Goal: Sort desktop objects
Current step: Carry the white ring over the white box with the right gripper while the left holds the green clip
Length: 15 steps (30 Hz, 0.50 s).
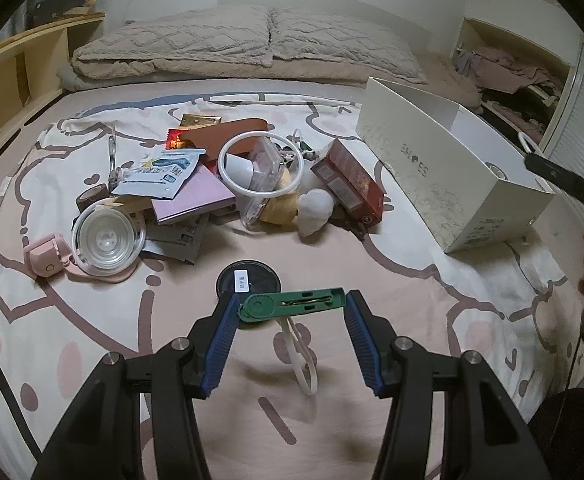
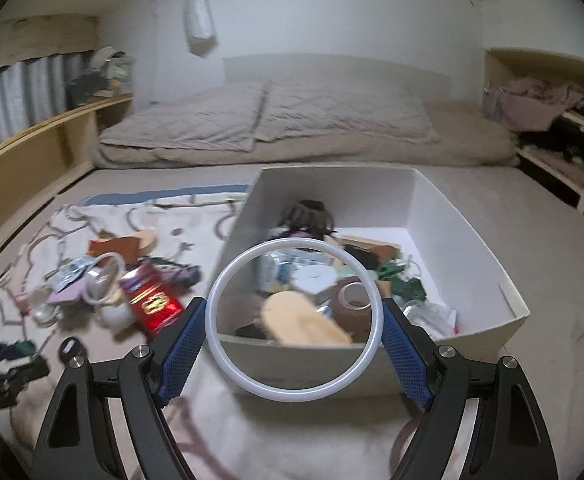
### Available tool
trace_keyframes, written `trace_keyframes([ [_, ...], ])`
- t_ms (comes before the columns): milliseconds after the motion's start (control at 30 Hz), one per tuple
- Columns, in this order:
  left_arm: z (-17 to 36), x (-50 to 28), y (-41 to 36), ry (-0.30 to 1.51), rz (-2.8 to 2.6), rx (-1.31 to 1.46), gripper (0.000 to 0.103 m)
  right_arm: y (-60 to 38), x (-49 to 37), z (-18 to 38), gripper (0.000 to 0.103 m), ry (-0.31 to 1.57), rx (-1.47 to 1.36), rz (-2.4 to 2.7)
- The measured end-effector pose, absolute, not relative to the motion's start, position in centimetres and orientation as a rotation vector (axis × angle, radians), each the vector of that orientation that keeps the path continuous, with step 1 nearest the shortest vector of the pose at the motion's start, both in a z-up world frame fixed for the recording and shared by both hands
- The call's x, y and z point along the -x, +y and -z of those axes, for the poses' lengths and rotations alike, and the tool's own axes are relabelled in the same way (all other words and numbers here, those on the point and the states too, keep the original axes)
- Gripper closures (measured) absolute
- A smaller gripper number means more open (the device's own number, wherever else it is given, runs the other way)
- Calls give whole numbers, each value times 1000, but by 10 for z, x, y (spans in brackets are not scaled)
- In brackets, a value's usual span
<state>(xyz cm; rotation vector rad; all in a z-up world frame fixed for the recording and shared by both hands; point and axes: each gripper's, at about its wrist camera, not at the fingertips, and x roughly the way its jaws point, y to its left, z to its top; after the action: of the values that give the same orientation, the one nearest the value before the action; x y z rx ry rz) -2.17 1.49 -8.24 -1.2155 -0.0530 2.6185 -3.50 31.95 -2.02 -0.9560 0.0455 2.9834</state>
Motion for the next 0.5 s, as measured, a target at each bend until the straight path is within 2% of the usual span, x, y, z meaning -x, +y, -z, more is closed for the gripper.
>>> trace_keyframes([
  [500,80,22,20,-69,-2599,1176,49,358,115,48,19,66,1238,-2741],
])
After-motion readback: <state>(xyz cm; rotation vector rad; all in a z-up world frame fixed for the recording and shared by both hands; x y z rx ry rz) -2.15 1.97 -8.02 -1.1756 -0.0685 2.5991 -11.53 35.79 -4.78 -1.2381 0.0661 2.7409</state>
